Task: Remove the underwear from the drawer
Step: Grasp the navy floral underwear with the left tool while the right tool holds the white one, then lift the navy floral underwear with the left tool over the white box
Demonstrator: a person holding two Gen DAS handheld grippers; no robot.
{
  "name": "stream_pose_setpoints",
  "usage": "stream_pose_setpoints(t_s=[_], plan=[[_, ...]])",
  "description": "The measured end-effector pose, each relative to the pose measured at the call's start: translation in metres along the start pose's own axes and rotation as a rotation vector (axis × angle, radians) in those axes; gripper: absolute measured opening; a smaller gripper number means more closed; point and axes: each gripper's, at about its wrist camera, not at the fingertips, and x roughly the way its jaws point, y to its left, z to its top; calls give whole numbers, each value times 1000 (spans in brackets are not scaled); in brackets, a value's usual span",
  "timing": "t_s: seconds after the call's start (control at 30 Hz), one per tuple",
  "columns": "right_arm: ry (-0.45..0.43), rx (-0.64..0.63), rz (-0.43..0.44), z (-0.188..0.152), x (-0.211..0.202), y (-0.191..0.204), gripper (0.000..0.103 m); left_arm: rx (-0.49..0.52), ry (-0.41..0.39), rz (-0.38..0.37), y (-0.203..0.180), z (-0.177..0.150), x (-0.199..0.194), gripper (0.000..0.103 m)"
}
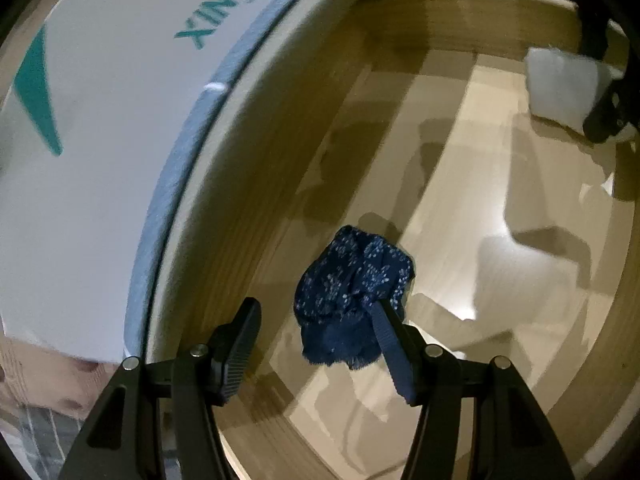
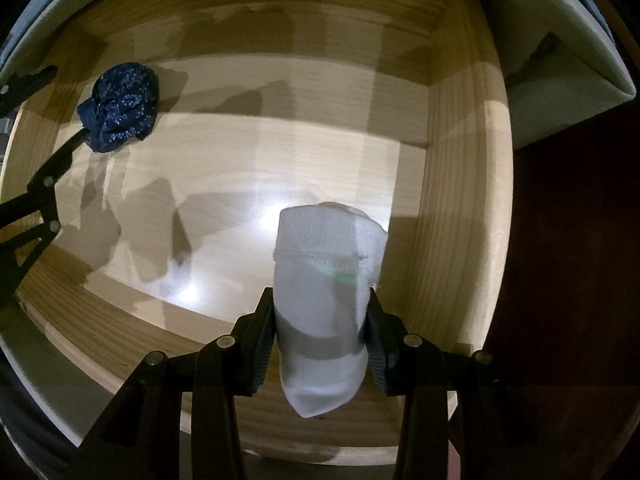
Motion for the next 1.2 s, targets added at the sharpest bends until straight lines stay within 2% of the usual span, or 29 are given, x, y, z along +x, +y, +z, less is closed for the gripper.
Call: stream_pose_setpoints(t_s=[0.17, 0.43, 0.9, 0.93, 1.0, 1.03, 1.07, 1.2], plan=[[-3, 3, 6, 0, -1, -4, 38, 10, 12, -13, 2, 9, 16, 60], [-7, 6, 16, 0, -4, -9, 39, 97, -37, 106, -15, 8, 30, 60], [-14, 13, 30, -5, -11, -24, 39, 104, -48, 65, -5, 12, 50, 57], [-13, 12, 29, -5, -10, -24, 39, 106, -53, 63, -5, 12, 50, 55], [-12, 11, 27, -6, -12, -27, 39, 95, -46, 25, -1, 11, 51, 41], [-12, 10, 27, -7, -13, -28, 39, 80, -31, -13, 1, 13, 53, 24], [-12, 10, 27, -6, -14, -28, 40, 67, -15, -41, 2, 14, 52, 16], [-13, 12, 29, -5, -22, -31, 40, 44, 22, -68, 9, 20, 62, 11]])
